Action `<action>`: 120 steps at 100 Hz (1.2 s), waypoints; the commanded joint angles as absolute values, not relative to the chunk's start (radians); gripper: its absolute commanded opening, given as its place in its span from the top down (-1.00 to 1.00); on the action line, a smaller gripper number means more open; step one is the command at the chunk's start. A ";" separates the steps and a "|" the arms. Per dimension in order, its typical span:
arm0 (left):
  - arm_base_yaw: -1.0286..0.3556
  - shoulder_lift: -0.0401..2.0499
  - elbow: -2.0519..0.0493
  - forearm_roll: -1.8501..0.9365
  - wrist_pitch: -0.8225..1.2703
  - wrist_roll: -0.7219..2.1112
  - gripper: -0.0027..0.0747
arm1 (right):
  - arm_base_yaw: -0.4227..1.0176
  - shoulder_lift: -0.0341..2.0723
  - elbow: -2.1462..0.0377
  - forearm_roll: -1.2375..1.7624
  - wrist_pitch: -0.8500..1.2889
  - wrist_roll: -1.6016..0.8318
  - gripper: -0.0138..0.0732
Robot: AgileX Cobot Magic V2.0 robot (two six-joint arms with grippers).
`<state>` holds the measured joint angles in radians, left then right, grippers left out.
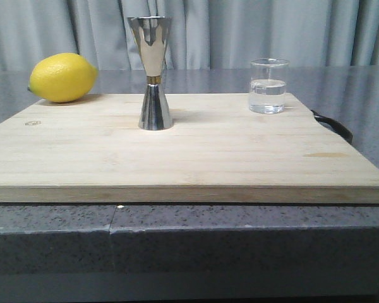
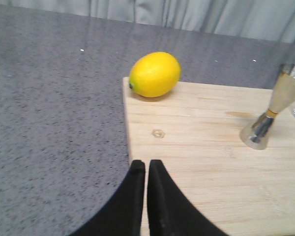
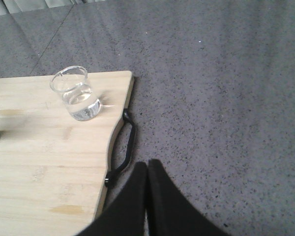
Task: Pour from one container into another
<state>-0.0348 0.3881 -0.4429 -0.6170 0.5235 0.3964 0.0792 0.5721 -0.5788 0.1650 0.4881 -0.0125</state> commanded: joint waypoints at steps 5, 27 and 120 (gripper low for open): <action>-0.045 0.478 -0.498 -0.931 0.479 0.707 0.91 | 0.072 0.641 -0.621 0.167 0.344 -0.035 0.68; -0.045 0.585 -0.497 -1.248 0.544 1.090 0.02 | 0.072 0.744 -0.621 0.167 0.244 -0.035 -0.20; -0.045 1.235 -0.533 -1.841 0.986 2.038 -0.43 | 0.284 1.193 -0.621 0.161 -0.192 -0.035 -0.37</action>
